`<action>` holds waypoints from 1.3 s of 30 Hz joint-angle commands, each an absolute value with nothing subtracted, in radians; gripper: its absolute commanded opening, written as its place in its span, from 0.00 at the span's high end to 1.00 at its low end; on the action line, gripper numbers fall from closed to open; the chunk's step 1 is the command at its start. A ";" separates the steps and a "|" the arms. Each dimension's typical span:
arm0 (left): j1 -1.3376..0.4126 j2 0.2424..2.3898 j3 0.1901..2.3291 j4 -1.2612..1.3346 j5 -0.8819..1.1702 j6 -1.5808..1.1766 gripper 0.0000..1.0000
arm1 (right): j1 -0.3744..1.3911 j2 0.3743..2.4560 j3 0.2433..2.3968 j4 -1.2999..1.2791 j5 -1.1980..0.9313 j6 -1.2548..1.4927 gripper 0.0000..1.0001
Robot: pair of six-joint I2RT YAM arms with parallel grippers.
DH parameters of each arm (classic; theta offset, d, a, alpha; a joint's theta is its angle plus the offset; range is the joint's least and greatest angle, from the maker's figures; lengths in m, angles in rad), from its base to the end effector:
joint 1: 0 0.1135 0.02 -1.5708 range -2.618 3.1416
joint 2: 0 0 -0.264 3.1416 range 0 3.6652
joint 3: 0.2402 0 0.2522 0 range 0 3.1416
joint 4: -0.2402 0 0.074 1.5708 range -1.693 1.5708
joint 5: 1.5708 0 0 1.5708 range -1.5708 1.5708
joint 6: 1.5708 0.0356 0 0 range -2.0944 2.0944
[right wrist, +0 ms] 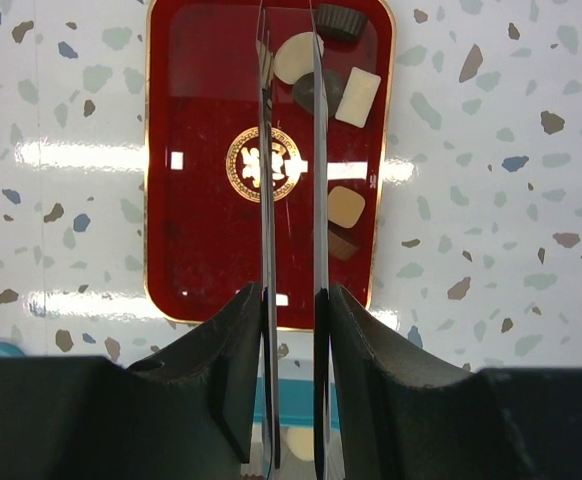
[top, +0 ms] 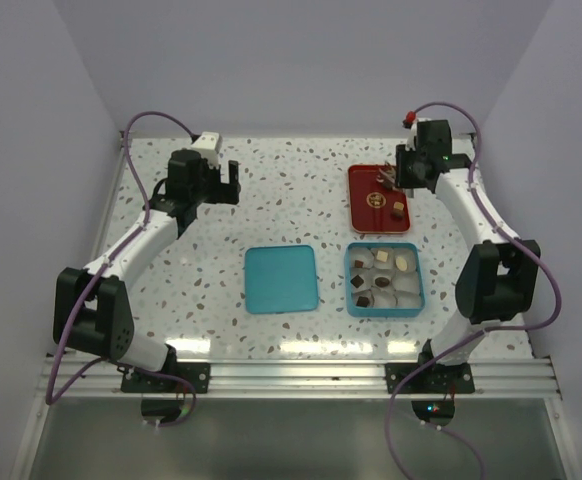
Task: Pack the chocolate
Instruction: Pick up the fake chocolate from the plate.
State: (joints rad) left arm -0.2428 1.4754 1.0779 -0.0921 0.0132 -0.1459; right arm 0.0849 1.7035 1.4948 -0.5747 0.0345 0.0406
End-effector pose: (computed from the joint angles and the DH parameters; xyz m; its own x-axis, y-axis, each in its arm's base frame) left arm 0.3306 -0.0824 0.2853 -0.4882 -0.0288 -0.8722 0.1827 0.9739 -0.1344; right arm 0.3834 0.0314 0.3058 -0.7050 -0.0193 -0.7089 -0.0318 0.9995 0.0044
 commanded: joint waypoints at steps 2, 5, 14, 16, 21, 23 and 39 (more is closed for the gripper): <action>-0.247 1.460 1.120 -0.080 0.006 -0.140 0.00 | 0.083 1.678 1.483 -0.543 0.041 0.035 0.65; -0.247 1.459 1.118 -0.081 0.003 -0.138 0.00 | 0.083 1.693 1.483 -0.534 0.041 0.037 0.66; -0.247 1.457 1.120 -0.080 0.005 -0.138 0.00 | 0.083 1.729 1.486 -0.534 0.049 0.035 0.65; -0.247 1.457 1.120 -0.080 0.006 -0.140 0.00 | 0.083 1.736 1.488 -0.532 0.061 0.035 0.65; -0.247 1.459 1.120 -0.080 0.008 -0.138 0.00 | 0.081 1.744 1.486 -0.514 0.072 0.035 0.65; -0.247 1.460 1.120 -0.078 0.009 -0.138 0.00 | 0.083 1.753 1.496 -0.514 0.071 0.034 0.65; -0.247 1.460 1.121 -0.080 0.006 -0.140 0.00 | 0.086 1.740 1.491 -0.534 0.084 0.031 0.81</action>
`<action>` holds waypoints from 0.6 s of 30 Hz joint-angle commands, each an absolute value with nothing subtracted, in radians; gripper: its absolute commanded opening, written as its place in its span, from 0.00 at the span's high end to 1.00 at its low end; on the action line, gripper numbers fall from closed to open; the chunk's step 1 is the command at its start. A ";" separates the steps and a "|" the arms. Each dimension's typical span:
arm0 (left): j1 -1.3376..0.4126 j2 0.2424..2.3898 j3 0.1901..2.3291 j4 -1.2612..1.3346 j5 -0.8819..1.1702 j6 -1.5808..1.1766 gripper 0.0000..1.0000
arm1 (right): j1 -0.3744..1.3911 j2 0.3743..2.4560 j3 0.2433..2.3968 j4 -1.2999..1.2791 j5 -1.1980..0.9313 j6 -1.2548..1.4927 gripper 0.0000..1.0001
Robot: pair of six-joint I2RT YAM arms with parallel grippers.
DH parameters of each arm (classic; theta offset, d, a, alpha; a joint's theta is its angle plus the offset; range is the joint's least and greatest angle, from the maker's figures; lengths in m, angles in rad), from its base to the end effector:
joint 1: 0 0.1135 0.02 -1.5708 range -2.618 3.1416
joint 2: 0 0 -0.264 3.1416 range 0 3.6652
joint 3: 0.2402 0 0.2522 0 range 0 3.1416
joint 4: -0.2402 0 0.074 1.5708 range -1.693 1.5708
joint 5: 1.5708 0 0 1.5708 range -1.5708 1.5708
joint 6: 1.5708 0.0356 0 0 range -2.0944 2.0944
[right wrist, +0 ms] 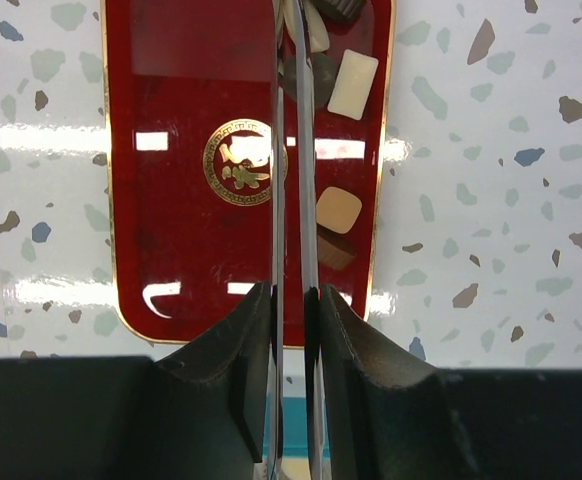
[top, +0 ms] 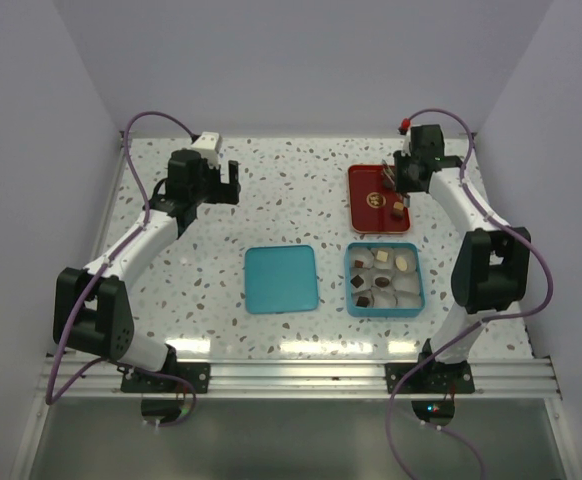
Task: Pack the chocolate
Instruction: Pick up the fake chocolate from the plate.
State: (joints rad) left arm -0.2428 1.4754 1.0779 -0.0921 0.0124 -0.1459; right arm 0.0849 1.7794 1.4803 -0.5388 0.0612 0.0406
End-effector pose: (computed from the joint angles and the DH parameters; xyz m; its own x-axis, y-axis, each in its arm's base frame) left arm 0.3306 -0.0823 0.2853 -0.4881 -0.0289 -0.8723 0.1820 0.9741 -0.1341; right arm 0.3985 0.0317 0.2755 -0.7417 -0.0225 -0.6703 -0.0138 0.9997 -0.0183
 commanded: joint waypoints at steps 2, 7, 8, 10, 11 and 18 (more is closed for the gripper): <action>-0.247 1.459 1.121 -0.080 0.008 -0.138 0.00 | 0.087 1.729 1.494 -0.546 0.083 0.032 0.83; -0.247 1.457 1.120 -0.080 0.008 -0.138 0.00 | 0.092 1.672 1.493 -0.549 0.060 0.043 0.83; -0.247 1.457 1.120 -0.080 0.008 -0.138 0.00 | 0.092 1.660 1.493 -0.549 0.054 0.049 0.83; -0.247 1.456 1.121 -0.080 0.008 -0.138 0.00 | 0.094 1.623 1.499 -0.551 0.032 0.057 0.83; -0.247 1.456 1.120 -0.078 0.008 -0.140 0.00 | 0.094 1.612 1.502 -0.557 0.028 0.058 0.83; -0.247 1.454 1.120 -0.078 0.015 -0.143 0.00 | 0.094 1.531 1.519 -0.609 0.011 0.066 0.83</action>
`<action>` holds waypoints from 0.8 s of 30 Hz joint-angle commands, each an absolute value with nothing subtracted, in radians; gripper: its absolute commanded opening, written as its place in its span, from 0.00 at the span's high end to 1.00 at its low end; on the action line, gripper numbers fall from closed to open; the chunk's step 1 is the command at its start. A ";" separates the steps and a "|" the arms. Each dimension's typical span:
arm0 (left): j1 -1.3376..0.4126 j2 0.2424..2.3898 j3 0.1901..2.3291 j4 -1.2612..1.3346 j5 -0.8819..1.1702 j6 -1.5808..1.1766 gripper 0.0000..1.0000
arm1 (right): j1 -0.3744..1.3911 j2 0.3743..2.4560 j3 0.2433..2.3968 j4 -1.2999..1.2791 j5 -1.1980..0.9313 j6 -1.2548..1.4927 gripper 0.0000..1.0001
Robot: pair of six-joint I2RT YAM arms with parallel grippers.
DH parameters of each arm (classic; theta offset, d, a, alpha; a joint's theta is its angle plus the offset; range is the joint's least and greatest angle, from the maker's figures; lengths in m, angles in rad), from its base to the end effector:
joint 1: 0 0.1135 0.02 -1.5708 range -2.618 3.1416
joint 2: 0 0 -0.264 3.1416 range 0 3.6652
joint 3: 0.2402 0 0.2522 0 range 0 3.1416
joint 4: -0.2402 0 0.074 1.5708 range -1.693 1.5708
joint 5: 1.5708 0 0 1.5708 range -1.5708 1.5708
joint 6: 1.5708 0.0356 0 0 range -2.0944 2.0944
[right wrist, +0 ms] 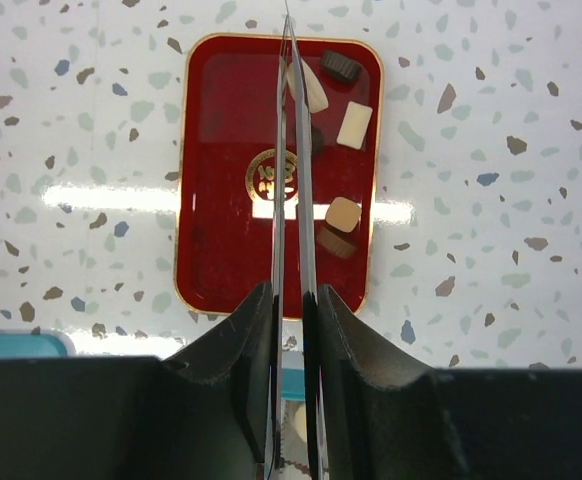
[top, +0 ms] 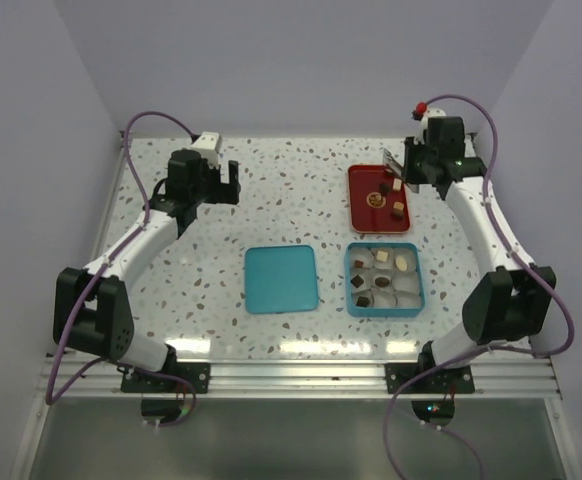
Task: Pack the chocolate
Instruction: Pick up the fake chocolate from the plate, then place the fake chocolate in the packing box.
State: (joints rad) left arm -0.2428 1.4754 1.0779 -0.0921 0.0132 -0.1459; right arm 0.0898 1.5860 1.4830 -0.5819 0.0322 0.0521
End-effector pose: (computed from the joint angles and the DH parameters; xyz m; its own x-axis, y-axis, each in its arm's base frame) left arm 0.3306 -0.0824 0.2853 -0.4882 -0.0288 -0.8722 0.1827 0.9739 -0.1344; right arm 0.3574 0.0310 0.3426 -0.6326 -0.0047 -0.7745 -0.0319 0.9993 0.0200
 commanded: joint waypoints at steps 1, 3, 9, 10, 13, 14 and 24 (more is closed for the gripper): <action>-0.247 1.451 1.118 -0.077 0.017 -0.143 0.00 | 0.094 1.520 1.511 -0.617 0.012 0.067 0.83; -0.247 1.448 1.118 -0.077 0.018 -0.144 0.00 | 0.094 1.474 1.493 -0.637 0.009 0.083 0.83; -0.247 1.450 1.120 -0.074 0.020 -0.144 0.00 | 0.104 1.310 1.408 -0.793 -0.057 0.149 0.83; -0.247 1.453 1.120 -0.072 0.020 -0.144 0.00 | 0.106 1.287 1.410 -0.825 -0.064 0.150 0.83; -0.247 1.468 1.121 -0.061 0.034 -0.147 0.00 | 0.109 1.207 1.414 -0.965 -0.066 0.149 0.83; -0.247 1.471 1.123 -0.060 0.035 -0.149 0.00 | 0.109 1.189 1.419 -1.026 -0.071 0.146 0.83; -0.247 1.486 1.120 -0.054 0.055 -0.160 0.00 | 0.124 1.052 1.522 -1.426 -0.068 0.199 0.83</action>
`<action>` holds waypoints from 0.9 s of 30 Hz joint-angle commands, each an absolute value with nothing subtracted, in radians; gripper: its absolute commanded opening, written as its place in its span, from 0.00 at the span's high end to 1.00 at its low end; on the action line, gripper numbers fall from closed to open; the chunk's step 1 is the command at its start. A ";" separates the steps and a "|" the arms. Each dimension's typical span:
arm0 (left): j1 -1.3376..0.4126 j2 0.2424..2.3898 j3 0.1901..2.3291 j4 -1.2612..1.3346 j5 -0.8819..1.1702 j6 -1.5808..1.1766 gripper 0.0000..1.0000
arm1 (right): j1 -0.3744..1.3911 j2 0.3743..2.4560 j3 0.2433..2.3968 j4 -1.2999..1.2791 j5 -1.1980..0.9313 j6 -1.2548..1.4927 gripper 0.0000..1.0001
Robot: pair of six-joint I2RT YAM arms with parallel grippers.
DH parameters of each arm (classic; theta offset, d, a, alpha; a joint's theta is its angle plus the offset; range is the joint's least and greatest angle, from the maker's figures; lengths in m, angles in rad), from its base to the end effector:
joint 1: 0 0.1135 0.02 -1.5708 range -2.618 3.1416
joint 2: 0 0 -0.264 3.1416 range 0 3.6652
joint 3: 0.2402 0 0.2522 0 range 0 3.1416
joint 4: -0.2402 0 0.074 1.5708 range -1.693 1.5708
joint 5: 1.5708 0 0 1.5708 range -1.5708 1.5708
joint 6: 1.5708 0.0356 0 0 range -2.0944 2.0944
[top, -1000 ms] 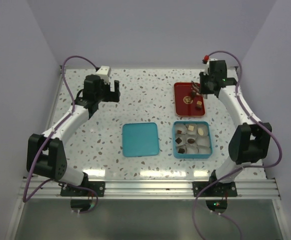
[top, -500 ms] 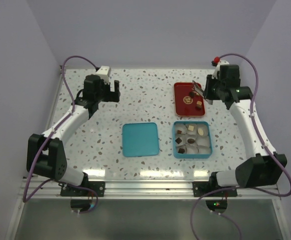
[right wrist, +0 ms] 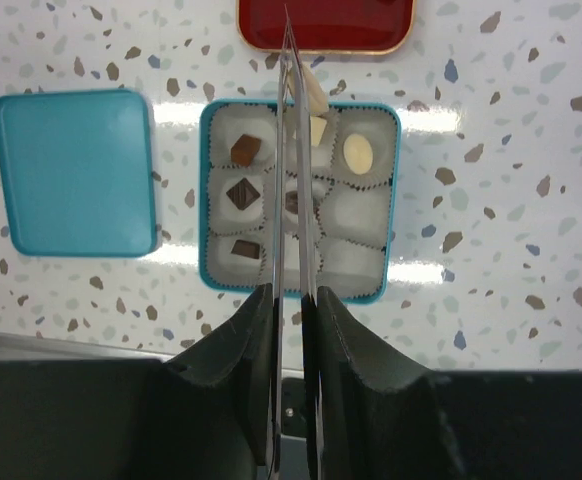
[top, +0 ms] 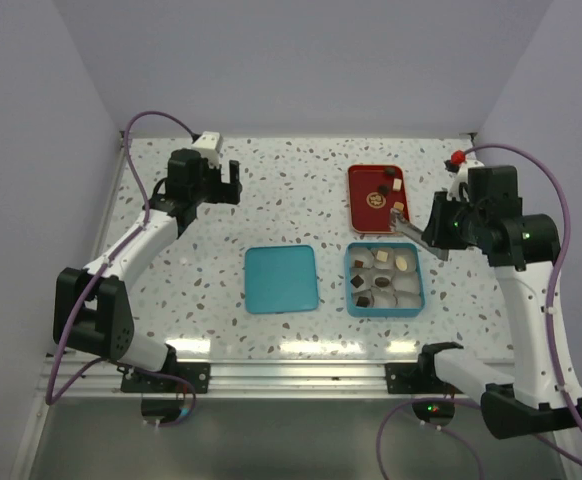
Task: Pack the chocolate
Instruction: Place the fake chocolate in the packing box.
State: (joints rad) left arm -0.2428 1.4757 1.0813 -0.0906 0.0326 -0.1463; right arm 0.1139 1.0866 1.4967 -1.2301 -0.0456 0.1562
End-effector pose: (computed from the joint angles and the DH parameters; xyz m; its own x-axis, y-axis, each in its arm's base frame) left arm 0.3308 -0.0831 0.2865 -0.4868 -0.0295 -0.8730 0.1995 0.9693 -0.1440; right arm 0.1713 0.0212 0.4197 -0.7400 0.0718 -0.6687 -0.0297 0.9898 0.1391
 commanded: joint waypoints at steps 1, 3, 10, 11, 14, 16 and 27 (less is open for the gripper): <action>-0.247 1.483 1.120 -0.054 0.058 -0.161 0.00 | 0.123 1.045 1.513 -1.449 -0.060 0.202 0.83; -0.247 1.483 1.118 -0.052 0.064 -0.164 0.00 | 0.123 1.020 1.520 -1.511 -0.040 0.221 0.83; -0.247 1.479 1.114 -0.041 0.075 -0.167 0.00 | 0.124 0.948 1.442 -1.586 -0.109 0.270 0.83; -0.247 1.477 1.112 -0.038 0.077 -0.170 0.00 | 0.124 0.945 1.419 -1.585 -0.115 0.270 0.83; -0.247 1.470 1.108 -0.037 0.080 -0.170 0.00 | 0.124 0.931 1.347 -1.585 -0.104 0.270 0.83; -0.245 1.465 1.106 -0.035 0.078 -0.170 0.00 | 0.124 0.928 1.356 -1.583 -0.085 0.275 0.83; -0.247 1.465 1.104 -0.025 0.089 -0.176 0.00 | 0.126 0.920 1.322 -1.586 -0.037 0.301 0.79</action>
State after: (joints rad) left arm -0.2428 1.4776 1.0813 -0.0689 0.0753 -0.1646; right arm 0.1230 0.9344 1.3209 -1.3613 -0.0532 0.2806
